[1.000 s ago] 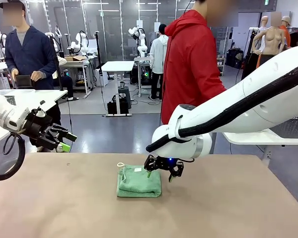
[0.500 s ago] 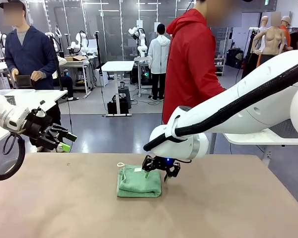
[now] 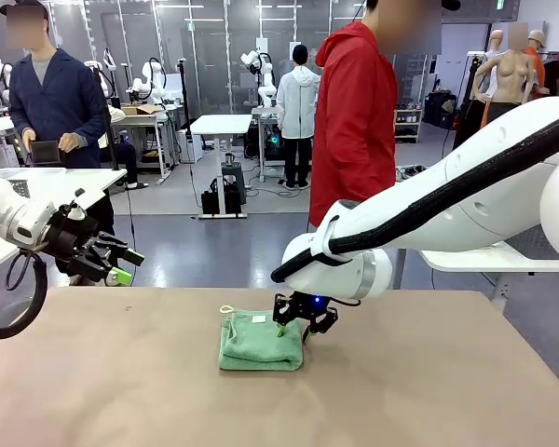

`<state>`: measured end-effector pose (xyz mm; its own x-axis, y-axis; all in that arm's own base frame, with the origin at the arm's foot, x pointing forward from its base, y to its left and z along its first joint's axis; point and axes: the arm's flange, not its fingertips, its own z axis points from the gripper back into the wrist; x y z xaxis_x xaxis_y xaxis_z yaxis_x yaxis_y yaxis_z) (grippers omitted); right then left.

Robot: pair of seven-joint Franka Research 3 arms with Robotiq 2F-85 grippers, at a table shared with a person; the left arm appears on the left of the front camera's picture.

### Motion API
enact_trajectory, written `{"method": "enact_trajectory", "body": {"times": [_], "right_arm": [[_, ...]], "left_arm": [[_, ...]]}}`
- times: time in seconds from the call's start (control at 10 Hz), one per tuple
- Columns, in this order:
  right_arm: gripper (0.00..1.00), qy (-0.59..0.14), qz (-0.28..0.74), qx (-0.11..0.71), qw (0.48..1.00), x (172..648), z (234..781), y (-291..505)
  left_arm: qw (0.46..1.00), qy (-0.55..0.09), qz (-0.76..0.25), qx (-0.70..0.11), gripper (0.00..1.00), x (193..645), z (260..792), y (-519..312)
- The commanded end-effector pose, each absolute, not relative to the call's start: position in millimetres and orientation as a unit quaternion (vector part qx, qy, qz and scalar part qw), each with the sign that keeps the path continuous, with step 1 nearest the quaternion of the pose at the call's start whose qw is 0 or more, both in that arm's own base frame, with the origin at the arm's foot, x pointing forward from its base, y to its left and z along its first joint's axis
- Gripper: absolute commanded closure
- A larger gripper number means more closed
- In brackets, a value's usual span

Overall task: Fold the towels and place them in the basket.
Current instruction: Place the folded Towel with hook on the right side of the table.

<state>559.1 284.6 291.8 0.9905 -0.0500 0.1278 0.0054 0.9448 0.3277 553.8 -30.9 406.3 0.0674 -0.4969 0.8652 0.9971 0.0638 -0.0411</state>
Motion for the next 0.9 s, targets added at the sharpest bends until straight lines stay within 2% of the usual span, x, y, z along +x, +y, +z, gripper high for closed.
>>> {"method": "enact_trajectory", "body": {"times": [0.0, 0.1, 0.2, 0.3, 0.4, 0.5, 0.6, 0.7, 0.8], "right_arm": [[0.62, -0.070, -0.004, 0.185, 0.980, 559.7, 293.0, 282.4], [0.53, -0.070, -0.003, 0.186, 0.980, 560.1, 294.4, 283.4], [0.82, -0.070, -0.001, 0.185, 0.980, 560.0, 295.5, 284.1], [0.73, -0.069, -0.001, 0.180, 0.981, 560.7, 296.2, 284.8], [1.00, -0.068, -0.001, 0.173, 0.983, 561.7, 296.2, 285.5], [0.93, -0.067, 0.000, 0.172, 0.983, 563.4, 296.6, 285.6], [1.00, -0.072, 0.000, 0.167, 0.983, 564.0, 297.0, 285.7], [1.00, -0.079, -0.031, 0.153, 0.985, 567.1, 296.6, 284.9], [1.00, -0.070, -0.011, 0.169, 0.983, 560.7, 296.5, 288.3]], "left_arm": [[0.637, -0.356, -0.584, -0.355, 0.04, 552.8, 408.2, -31.0], [0.637, -0.356, -0.584, -0.355, 0.04, 552.8, 408.2, -31.0], [0.637, -0.356, -0.584, -0.355, 0.04, 552.8, 408.2, -31.0], [0.637, -0.356, -0.584, -0.355, 0.04, 552.8, 408.2, -31.0], [0.637, -0.356, -0.584, -0.355, 0.04, 552.8, 408.2, -31.0], [0.637, -0.356, -0.584, -0.355, 0.04, 552.8, 408.2, -31.0], [0.637, -0.356, -0.584, -0.355, 0.04, 552.8, 408.2, -31.0], [0.637, -0.356, -0.584, -0.355, 0.04, 552.8, 408.2, -31.0], [0.637, -0.356, -0.584, -0.355, 0.04, 552.8, 408.2, -31.0]]}}
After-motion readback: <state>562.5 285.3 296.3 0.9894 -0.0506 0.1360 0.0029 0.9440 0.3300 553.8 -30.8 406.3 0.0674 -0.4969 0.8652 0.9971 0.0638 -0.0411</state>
